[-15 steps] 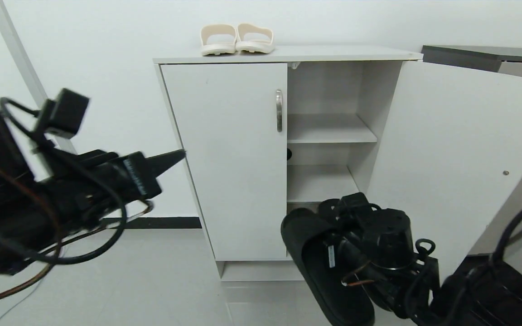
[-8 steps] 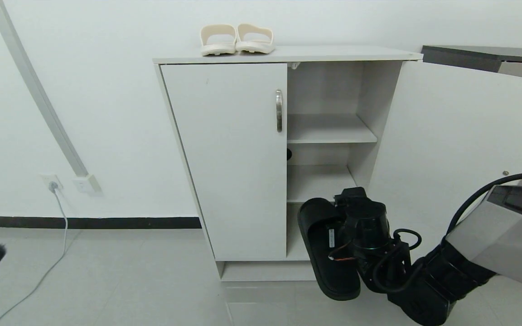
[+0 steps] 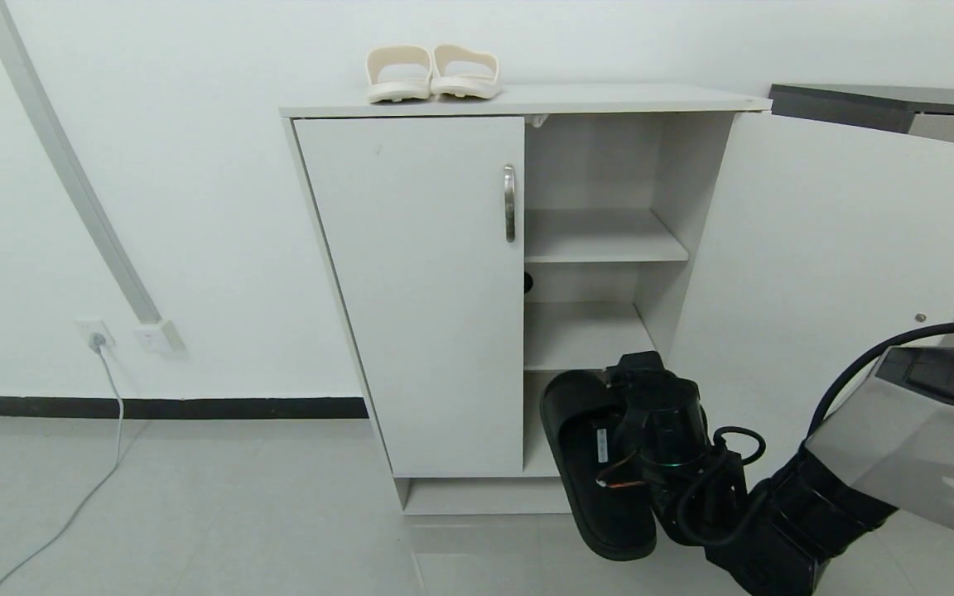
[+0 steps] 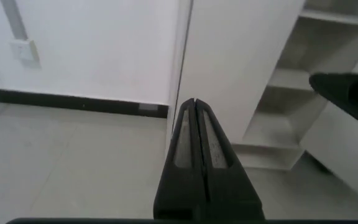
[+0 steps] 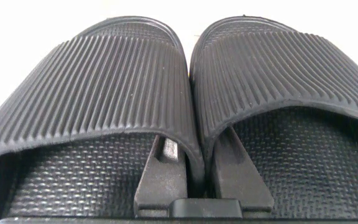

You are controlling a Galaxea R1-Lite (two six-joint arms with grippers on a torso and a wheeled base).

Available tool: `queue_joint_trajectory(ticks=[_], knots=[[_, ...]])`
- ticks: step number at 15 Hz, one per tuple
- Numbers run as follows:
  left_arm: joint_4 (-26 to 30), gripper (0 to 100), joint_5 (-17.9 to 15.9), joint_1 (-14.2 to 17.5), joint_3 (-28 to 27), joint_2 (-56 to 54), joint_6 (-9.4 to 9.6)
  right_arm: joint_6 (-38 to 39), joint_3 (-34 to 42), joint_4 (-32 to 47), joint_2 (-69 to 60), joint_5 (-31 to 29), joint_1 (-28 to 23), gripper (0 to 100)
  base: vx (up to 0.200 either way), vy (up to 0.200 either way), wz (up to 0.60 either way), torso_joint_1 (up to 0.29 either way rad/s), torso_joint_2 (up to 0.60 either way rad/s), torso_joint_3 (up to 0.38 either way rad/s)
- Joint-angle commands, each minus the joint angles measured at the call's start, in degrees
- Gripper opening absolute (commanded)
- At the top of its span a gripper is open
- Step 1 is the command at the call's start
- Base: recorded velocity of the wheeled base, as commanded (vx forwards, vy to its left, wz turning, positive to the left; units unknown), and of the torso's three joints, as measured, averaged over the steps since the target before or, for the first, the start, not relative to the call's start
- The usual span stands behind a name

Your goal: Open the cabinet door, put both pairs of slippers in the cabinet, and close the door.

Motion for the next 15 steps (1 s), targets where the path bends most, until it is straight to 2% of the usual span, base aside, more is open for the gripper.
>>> queue_joint_trajectory(ticks=[1, 2, 3, 4, 5, 7, 8, 9, 12, 15], knots=[[0.64, 0, -6.95, -0.66, 0.55, -4.42, 0.58, -0.01, 0.42, -0.04, -0.13, -0.01, 0.26, 0, 0.0, 0.0, 0.0, 0.0, 0.0, 0.0], [0.73, 0, -7.56, -0.66, 0.55, -4.42, 1.9, 0.08, 0.51, -0.13, -0.13, -0.01, 0.26, 0, 0.0, 0.0, 0.0, 0.0, 0.0, 0.0], [2.57, 0, -9.23, -0.66, 0.63, -4.42, 4.71, -0.01, 0.42, -0.31, -0.04, 0.08, 0.26, 0, 0.0, 0.0, 0.0, 0.0, 0.0, 0.0], [2.92, 0, -10.55, -0.66, 0.46, -4.33, 6.47, -0.01, 0.42, -0.31, -0.04, 0.08, 0.26, 0, 0.0, 0.0, 0.0, 0.0, 0.0, 0.0], [2.84, 0, -10.2, -0.66, 0.46, -4.33, 7.08, -0.01, 0.34, -0.31, -0.04, -0.01, 0.43, 0, 0.0, 0.0, 0.0, 0.0, 0.0, 0.0], [2.75, 0, -10.11, -0.66, 0.55, -4.33, 6.03, -0.01, 0.25, -0.31, -0.13, -0.01, 0.7, 0, 0.0, 0.0, 0.0, 0.0, 0.0, 0.0], [2.75, 0, -9.76, -0.57, 0.55, -4.42, 3.92, -0.27, -0.81, -0.22, 0.05, -0.09, 1.66, 0, 0.0, 0.0, 0.0, 0.0, 0.0, 0.0], [2.75, 0, -9.5, -0.57, 0.55, -4.42, 3.83, -0.36, -2.48, -0.13, 0.84, -0.45, 2.19, 0, 0.0, 0.0, 0.0, 0.0, 0.0, 0.0], [2.75, 0, -9.5, -0.66, 0.55, -4.42, 3.74, 0.17, -10.04, 4.0, 2.16, -7.04, 2.28, 0, 0.0, 0.0, 0.0, 0.0, 0.0, 0.0], [2.75, 0, -9.5, -0.57, 0.55, -4.33, 3.74, 1.75, -10.47, 4.97, 2.25, -7.74, 2.81, 0, 0.0, 0.0, 0.0, 0.0, 0.0, 0.0]])
